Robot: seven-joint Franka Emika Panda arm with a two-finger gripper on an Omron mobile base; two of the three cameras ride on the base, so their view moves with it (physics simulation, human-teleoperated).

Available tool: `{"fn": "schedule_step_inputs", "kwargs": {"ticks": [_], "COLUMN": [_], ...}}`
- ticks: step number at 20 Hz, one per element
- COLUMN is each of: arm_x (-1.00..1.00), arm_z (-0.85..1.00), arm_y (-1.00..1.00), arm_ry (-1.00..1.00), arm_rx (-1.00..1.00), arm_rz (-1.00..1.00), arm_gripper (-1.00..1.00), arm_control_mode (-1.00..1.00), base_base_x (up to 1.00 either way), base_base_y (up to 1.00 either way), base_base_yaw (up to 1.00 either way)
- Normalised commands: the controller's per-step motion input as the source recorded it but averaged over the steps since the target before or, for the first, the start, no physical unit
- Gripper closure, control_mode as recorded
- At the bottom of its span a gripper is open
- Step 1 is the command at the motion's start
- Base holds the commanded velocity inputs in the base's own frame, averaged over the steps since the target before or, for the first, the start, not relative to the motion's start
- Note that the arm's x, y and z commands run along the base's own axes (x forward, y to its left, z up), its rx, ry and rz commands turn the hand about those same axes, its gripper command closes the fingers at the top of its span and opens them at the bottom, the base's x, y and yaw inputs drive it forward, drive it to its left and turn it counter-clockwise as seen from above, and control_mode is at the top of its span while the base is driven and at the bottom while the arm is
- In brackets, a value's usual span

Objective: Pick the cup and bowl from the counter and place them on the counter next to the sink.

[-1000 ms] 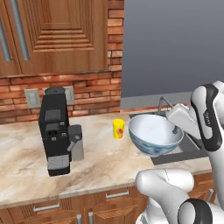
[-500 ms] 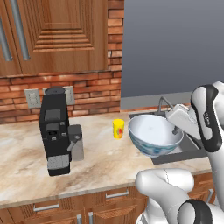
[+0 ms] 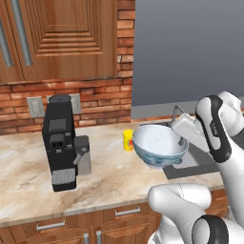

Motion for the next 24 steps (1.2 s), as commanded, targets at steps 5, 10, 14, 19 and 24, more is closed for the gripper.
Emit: {"fn": "schedule_step_inputs", "kwargs": {"ticks": [5, 10, 14, 19, 24], "arm_x": [0.4, 0.17, 0.04, 0.0, -0.01], "arm_z": [-0.37, -0.48, -0.36, -0.34, -0.34], "arm_y": [0.08, 0.0, 0.0, 0.0, 0.0], "arm_ry": [0.0, -0.03, -0.01, 0.0, 0.0], "arm_rx": [0.0, 0.0, 0.0, -0.01, -0.02], "arm_rz": [-0.07, 0.0, 0.0, 0.0, 0.0], "arm_gripper": [1.0, 1.0, 1.0, 1.0, 1.0], "arm_control_mode": [-1.0, -1.0, -1.0, -1.0, -1.0], "base_base_x": [0.0, 0.0, 0.0, 0.0, 0.0], "base_base_y": [0.0, 0.0, 0.0, 0.0, 0.0], "base_base_yaw": [0.0, 0.0, 0.0, 0.0, 0.0]}}
